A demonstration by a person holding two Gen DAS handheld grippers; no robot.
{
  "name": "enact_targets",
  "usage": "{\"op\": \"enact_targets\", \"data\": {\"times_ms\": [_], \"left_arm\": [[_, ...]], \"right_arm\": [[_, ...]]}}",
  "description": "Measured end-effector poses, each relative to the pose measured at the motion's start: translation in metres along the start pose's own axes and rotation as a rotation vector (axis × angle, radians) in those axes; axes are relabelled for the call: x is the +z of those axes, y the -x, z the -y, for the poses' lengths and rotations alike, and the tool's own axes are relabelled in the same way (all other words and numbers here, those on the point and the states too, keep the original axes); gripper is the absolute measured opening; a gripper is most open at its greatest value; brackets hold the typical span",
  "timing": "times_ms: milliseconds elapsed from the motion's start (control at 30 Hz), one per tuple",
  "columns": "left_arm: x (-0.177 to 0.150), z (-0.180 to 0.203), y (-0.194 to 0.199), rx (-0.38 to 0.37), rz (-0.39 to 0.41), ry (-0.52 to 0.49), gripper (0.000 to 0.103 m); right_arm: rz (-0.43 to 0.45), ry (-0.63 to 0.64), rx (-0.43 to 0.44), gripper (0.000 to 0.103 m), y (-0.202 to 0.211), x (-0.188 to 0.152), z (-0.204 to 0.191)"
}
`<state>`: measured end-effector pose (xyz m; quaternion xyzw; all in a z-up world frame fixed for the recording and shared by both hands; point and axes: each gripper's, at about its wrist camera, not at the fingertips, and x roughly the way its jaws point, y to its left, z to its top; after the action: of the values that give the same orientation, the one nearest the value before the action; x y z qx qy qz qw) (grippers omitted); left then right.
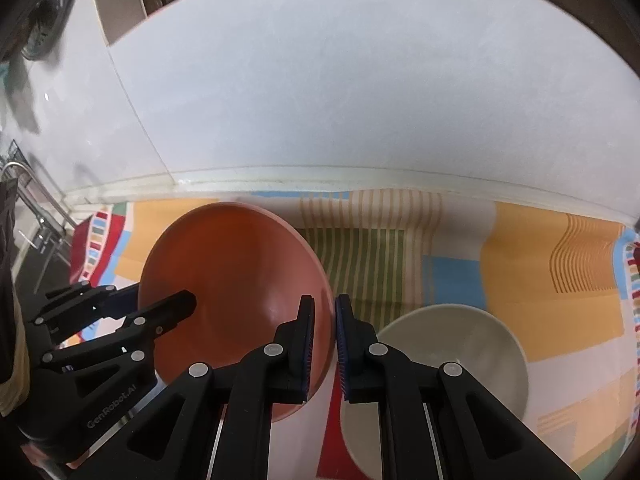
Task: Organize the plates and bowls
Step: 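Lift the pink bowl with both grippers and carry it over the red bowl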
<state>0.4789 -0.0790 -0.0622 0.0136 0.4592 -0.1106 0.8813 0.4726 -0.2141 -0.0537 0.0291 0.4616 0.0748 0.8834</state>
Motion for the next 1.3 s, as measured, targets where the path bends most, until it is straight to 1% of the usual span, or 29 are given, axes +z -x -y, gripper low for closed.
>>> {"op": "enact_targets", "data": {"times_ms": [167, 433, 600, 800, 1033, 1300], "left_arm": [[-0.01, 0.009, 0.03, -0.022, 0.034, -0.005, 0.024], [-0.032, 0.03, 0.077, -0.061, 0.075, -0.029, 0.024], [-0.049, 0.041, 0.098, -0.087, 0.084, -0.038, 0.024], [-0.072, 0.051, 0.12, -0.102, 0.099, -0.049, 0.024], [-0.099, 0.062, 0.132, -0.125, 0.082, -0.06, 0.024], [-0.126, 0.076, 0.128, -0.163, 0.014, -0.085, 0.024]], "right_arm": [[0.034, -0.013, -0.012, 0.012, 0.03, -0.009, -0.002], [0.08, -0.045, -0.034, 0.012, 0.084, -0.034, -0.005], [0.093, -0.06, -0.05, 0.012, 0.114, -0.053, -0.006], [0.1, -0.088, -0.058, 0.012, 0.14, -0.079, -0.006], [0.089, -0.129, -0.063, 0.012, 0.163, -0.112, -0.006], [0.049, -0.173, -0.086, 0.012, 0.174, -0.146, 0.0]]}}
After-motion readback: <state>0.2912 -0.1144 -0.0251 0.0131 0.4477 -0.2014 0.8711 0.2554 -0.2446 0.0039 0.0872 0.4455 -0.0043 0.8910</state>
